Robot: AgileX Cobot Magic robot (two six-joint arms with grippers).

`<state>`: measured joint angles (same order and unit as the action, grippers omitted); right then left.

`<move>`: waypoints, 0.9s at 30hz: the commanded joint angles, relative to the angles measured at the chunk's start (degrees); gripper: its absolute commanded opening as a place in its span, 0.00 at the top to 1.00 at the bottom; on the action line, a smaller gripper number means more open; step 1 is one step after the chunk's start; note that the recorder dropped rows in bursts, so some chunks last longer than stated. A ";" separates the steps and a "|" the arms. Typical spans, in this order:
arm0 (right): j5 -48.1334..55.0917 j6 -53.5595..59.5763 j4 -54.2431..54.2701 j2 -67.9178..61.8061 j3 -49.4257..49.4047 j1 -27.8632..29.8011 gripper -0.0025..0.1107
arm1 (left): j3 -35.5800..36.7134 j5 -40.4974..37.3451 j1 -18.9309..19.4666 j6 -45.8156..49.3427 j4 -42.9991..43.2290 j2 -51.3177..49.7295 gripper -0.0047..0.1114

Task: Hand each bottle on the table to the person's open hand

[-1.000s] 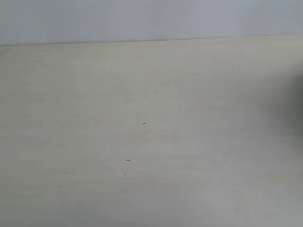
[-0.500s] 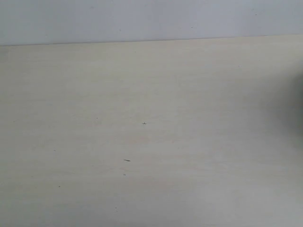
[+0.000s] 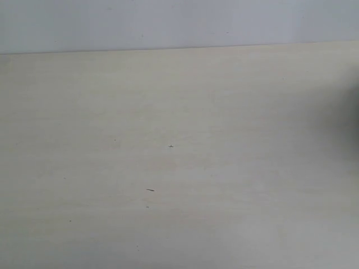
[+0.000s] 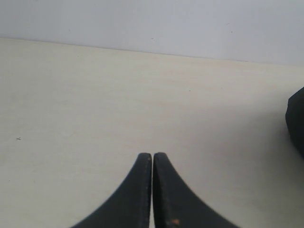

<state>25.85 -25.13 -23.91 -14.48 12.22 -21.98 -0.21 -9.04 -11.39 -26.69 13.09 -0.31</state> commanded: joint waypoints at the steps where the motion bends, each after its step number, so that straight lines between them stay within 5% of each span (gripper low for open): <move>1: -0.67 -0.15 -0.32 0.49 -0.27 -0.01 0.97 | 0.21 1.87 0.15 -1.54 -0.13 0.31 0.91; 16: -0.67 -0.15 -0.32 0.49 -0.27 -0.01 0.97 | 0.21 0.76 0.15 -7.72 -0.54 0.31 0.91; 22: -0.67 -0.15 -0.32 0.49 -0.27 -0.01 0.97 | 0.21 0.59 4.82 13.28 -15.13 0.31 0.91; 27: -0.67 -0.15 -0.32 0.49 -0.27 -0.01 0.97 | 0.21 0.19 8.33 20.71 -16.08 0.31 0.91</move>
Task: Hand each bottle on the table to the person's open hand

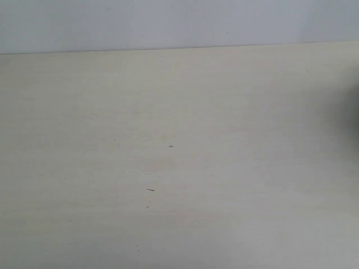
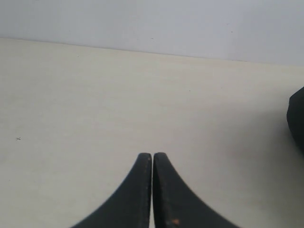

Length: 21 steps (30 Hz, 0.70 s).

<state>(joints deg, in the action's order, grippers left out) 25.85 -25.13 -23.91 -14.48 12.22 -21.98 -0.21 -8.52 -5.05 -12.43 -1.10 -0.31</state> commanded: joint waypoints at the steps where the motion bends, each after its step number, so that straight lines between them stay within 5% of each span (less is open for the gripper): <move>1: -0.67 -0.15 -0.32 0.49 -0.27 -0.01 0.97 | 0.21 -0.32 2.28 6.91 -1.90 0.31 0.91; 21: -1.18 -0.15 -0.20 0.49 -0.27 -0.01 0.97 | 0.21 -0.22 2.43 7.62 -1.90 0.31 0.91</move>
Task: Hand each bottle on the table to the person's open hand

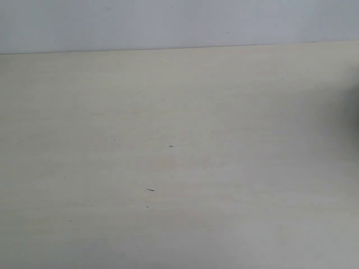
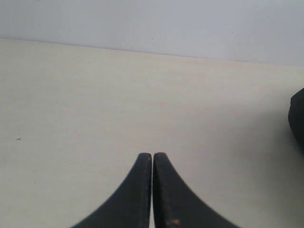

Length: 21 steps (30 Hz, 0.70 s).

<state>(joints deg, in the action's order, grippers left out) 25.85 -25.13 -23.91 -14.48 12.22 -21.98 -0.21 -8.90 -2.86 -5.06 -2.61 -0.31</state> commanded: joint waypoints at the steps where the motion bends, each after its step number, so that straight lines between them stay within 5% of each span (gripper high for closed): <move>1: -1.18 -0.15 -0.20 0.49 -0.27 -0.01 0.97 | 0.21 0.16 0.23 0.25 -0.39 0.31 0.91; 14: -1.07 -0.15 -0.11 0.35 -0.27 0.79 0.97 | 0.21 0.16 0.23 0.35 -0.39 0.31 0.91; 21: -1.36 -2.09 0.04 8.82 -0.51 16.81 0.97 | 0.21 0.16 0.23 0.35 -0.39 0.31 0.91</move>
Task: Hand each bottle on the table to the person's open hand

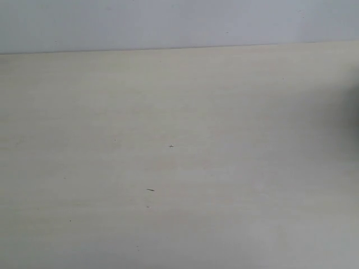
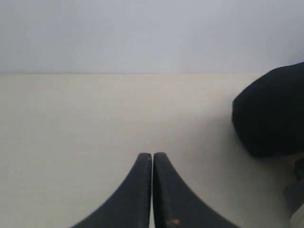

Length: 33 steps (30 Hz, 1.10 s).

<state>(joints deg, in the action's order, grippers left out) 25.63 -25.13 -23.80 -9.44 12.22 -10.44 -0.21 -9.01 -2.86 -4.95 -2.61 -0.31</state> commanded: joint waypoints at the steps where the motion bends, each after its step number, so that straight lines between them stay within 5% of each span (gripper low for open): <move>1: -5.29 -4.17 -0.17 6.02 -2.37 7.29 0.97 | 0.21 0.27 0.23 0.24 -0.38 0.31 0.91; 6: -23.66 -4.84 -0.68 9.44 -12.22 9.05 0.97 | 0.21 0.27 0.23 0.24 -0.38 0.31 0.91; 10: -16.18 -4.84 -0.68 9.44 -12.22 9.70 0.97 | 0.21 0.27 0.23 0.24 -0.38 0.31 0.91; 25: -16.82 -4.85 -0.01 9.44 -12.22 9.70 0.97 | 0.21 0.27 0.23 0.27 -0.38 0.31 0.91; 33: -16.31 21.02 20.44 9.44 -12.22 9.70 0.97 | 0.21 0.27 0.23 0.27 -0.38 0.31 0.91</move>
<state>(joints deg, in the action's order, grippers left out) 9.53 -10.29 -8.52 -0.37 0.27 -1.20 -0.21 -9.01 -2.86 -4.95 -2.61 -0.31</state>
